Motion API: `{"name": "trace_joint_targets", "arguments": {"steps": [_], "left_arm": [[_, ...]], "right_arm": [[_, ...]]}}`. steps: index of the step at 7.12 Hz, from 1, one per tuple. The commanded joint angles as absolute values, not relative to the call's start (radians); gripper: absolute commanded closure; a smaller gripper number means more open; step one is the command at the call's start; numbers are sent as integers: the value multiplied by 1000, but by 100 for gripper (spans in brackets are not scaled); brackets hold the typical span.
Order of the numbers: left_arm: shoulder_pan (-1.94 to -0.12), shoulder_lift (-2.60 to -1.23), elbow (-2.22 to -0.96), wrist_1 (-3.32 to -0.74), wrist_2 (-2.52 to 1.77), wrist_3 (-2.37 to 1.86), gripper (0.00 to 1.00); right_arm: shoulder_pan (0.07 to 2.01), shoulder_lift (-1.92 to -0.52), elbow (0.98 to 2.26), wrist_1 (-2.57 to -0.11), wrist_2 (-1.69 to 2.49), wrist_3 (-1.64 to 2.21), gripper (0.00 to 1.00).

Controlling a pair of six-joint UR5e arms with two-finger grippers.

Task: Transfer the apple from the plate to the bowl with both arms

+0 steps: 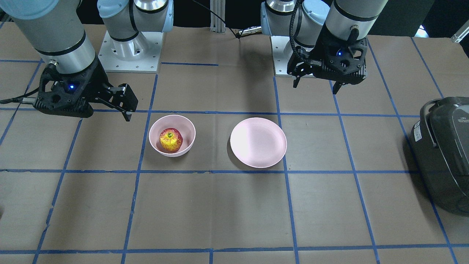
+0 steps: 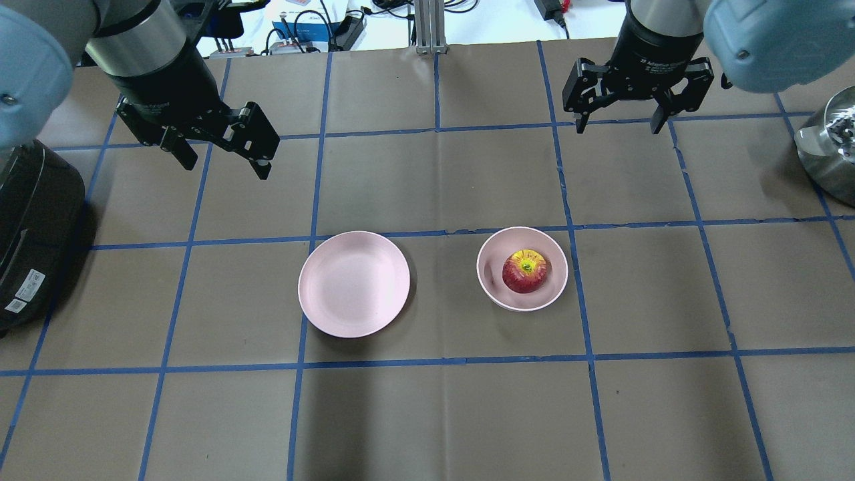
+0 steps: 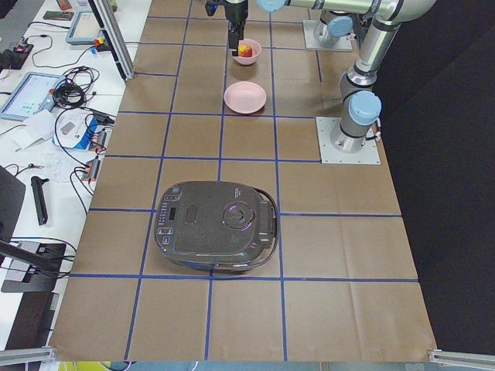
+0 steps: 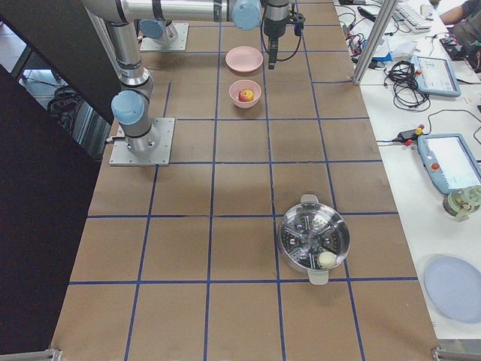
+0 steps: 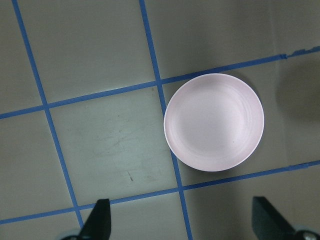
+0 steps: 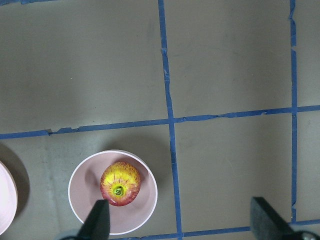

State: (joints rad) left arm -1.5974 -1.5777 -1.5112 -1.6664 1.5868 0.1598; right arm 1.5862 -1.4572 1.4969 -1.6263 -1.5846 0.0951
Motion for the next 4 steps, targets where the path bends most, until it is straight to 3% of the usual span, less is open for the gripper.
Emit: {"name": "trace_joint_targets", "arguments": {"steps": [1, 4], "left_arm": [[-1597, -1577, -1508, -1672, 1586, 160, 0], [-1597, -1577, -1508, -1674, 1588, 160, 0]], "right_arm": [[1577, -1457, 1499, -1628, -1585, 95, 0], [1580, -1457, 1499, -1626, -1585, 95, 0]]}}
